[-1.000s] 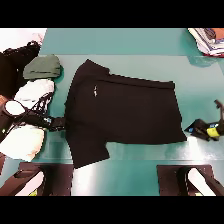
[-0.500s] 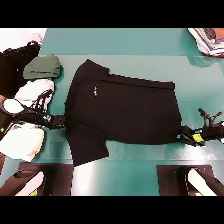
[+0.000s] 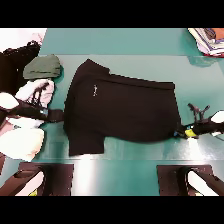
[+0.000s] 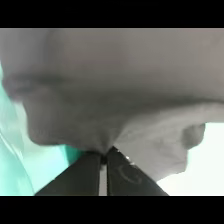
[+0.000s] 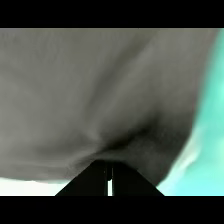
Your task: Fold the shirts.
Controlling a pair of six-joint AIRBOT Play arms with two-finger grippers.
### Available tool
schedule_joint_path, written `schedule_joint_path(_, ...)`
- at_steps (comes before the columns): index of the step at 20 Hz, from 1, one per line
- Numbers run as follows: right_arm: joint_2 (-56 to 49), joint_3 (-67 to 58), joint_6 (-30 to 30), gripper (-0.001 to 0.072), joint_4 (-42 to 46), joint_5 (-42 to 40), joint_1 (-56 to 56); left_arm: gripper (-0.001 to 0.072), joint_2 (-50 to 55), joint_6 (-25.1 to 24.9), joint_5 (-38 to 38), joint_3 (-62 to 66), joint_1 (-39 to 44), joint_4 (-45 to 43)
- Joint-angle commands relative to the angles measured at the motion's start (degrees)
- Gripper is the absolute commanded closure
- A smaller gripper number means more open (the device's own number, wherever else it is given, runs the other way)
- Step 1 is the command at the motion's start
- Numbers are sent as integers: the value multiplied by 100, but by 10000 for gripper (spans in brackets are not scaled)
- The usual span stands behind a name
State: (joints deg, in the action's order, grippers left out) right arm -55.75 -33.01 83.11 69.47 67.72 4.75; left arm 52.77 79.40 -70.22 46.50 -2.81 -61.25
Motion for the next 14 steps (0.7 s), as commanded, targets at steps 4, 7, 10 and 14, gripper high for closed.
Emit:
schedule_joint_path(4, 1086, -2726, -4, 697, -234, 542, -136, 684, -511, 35, -396, 2931, -4, -61)
schedule_joint_path(7, 1220, -4389, 0, 697, -236, 680, -136, 684, -605, 35, -680, 4819, -4, -63)
schedule_joint_path(10, 1213, -5855, 0, 697, -192, 935, -136, 684, -605, 179, -608, 6675, -4, -66)
schedule_joint_path(14, 1147, -7401, 2, 696, -101, 1147, -136, 685, -605, 455, -280, 8063, -4, 9)
